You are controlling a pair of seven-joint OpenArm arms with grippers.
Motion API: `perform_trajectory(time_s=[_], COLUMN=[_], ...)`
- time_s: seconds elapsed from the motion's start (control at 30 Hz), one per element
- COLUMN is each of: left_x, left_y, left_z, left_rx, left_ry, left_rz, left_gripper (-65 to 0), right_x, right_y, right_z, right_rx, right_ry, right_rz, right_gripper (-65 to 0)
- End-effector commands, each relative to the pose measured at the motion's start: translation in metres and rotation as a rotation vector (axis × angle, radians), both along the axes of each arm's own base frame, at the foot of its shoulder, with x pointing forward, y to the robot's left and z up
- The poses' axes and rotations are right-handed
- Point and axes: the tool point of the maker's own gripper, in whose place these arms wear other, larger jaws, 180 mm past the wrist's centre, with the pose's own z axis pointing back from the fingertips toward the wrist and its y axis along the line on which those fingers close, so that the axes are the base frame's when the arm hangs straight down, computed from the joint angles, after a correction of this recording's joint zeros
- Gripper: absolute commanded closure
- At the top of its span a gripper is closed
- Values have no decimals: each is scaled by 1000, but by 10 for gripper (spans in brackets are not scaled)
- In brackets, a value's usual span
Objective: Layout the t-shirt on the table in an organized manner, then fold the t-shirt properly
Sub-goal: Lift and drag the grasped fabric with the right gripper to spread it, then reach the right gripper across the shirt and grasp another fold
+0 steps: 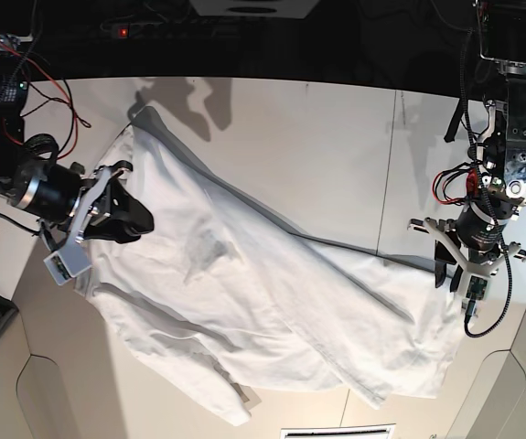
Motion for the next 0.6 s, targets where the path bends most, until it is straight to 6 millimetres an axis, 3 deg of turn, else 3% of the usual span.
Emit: perform_trajectory(time_s=[0.0, 0.2, 0.4, 0.57], left_x=[14, 29, 32, 48], left_y=[4, 5, 7, 25], left_z=[25, 44, 42, 24], left_rx=[12, 12, 11, -7], left_ry=[-80, -122, -112, -61], left_rz=[-1, 2, 11, 61], left_gripper=[-201, -201, -201, -200], right_x=[11, 40, 71, 100], right_y=[14, 87, 159, 203], right_z=[21, 37, 16, 1], right_rx=[65, 164, 127, 126], right_ry=[-75, -176, -136, -114], right_rz=[2, -6, 59, 77], right_gripper=[-154, -130, -53, -22])
